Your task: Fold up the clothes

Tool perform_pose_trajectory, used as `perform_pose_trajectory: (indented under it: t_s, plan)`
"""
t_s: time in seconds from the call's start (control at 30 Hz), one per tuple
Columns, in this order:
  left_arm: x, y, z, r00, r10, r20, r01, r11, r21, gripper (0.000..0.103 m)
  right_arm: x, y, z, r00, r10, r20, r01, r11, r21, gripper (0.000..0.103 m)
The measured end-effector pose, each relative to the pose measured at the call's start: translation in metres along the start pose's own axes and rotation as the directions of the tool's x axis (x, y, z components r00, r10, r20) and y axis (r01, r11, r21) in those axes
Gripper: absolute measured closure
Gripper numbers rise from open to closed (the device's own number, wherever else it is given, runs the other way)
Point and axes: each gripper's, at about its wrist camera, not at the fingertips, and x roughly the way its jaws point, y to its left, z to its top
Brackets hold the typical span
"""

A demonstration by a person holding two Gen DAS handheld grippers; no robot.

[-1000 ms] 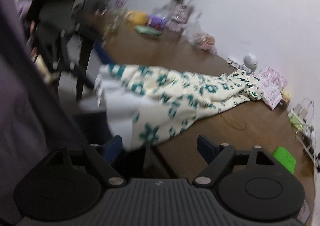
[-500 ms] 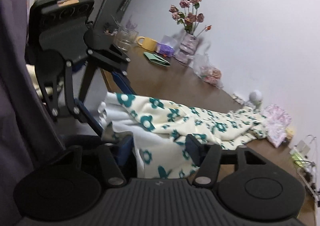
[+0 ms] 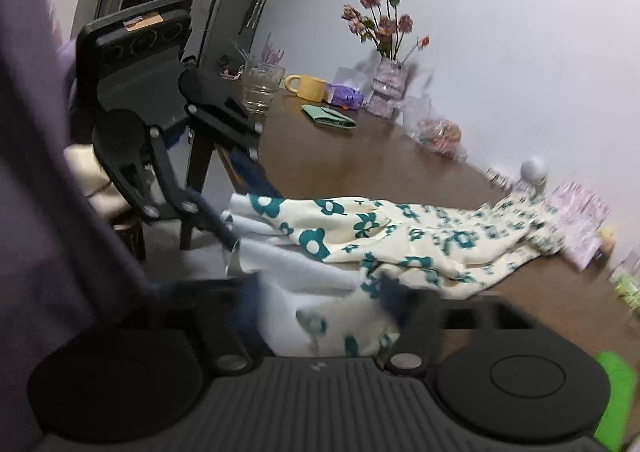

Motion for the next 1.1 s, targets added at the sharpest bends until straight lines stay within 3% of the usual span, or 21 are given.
perform_pose_trajectory:
  t_s: [0.07, 0.17, 0.3, 0.43, 0.53, 0.63, 0.8, 0.9, 0.97, 1.1]
  plan:
    - [-0.008, -0.007, -0.009, 1.0, 0.007, 0.01, -0.008, 0.999, 0.04, 0.034, -0.01, 0.001, -0.006, 1.0, -0.022, -0.018, 0.022, 1.0, -0.015, 0.016]
    - [0.002, -0.016, -0.021, 0.999, -0.012, -0.047, 0.017, 0.995, 0.103, 0.036, -0.01, -0.003, -0.022, 0.995, -0.05, -0.087, 0.05, 0.999, -0.004, 0.018]
    - [0.012, -0.023, -0.02, 0.999, -0.028, -0.029, 0.033, 0.981, 0.191, 0.045, 0.006, -0.001, -0.026, 0.995, -0.066, -0.075, 0.065, 0.998, -0.012, 0.036]
    - [0.016, -0.012, -0.012, 0.999, -0.033, -0.027, 0.037, 0.989, 0.141, 0.079, 0.015, -0.002, -0.022, 0.998, -0.045, -0.046, 0.045, 0.999, -0.003, 0.055]
    - [0.017, -0.005, -0.008, 0.999, -0.041, -0.017, 0.043, 0.993, 0.112, 0.086, 0.017, -0.006, -0.016, 0.999, -0.04, -0.017, 0.041, 0.999, 0.01, 0.056]
    - [0.015, -0.008, -0.006, 1.0, -0.014, 0.008, 0.013, 0.991, 0.136, 0.084, 0.017, -0.008, -0.012, 0.999, -0.048, 0.003, 0.048, 0.999, 0.002, 0.056]
    - [0.018, -0.013, -0.006, 1.0, 0.001, 0.02, -0.004, 0.983, 0.182, 0.07, 0.025, -0.007, -0.012, 0.999, -0.026, -0.019, 0.026, 0.999, -0.02, 0.056]
    - [0.018, -0.015, -0.005, 1.0, 0.0, 0.023, -0.004, 0.981, 0.194, 0.064, 0.03, -0.005, -0.013, 0.999, -0.007, -0.033, 0.007, 1.0, -0.014, 0.064]
    - [0.02, -0.017, -0.004, 1.0, -0.008, 0.027, 0.002, 0.976, 0.216, 0.047, 0.031, -0.009, -0.013, 0.999, 0.006, -0.031, -0.006, 1.0, 0.013, 0.068]
    - [0.025, -0.024, 0.002, 0.998, -0.003, 0.068, -0.016, 0.96, 0.279, 0.047, 0.031, -0.025, -0.009, 0.999, 0.049, -0.017, -0.046, 0.991, 0.124, 0.082]
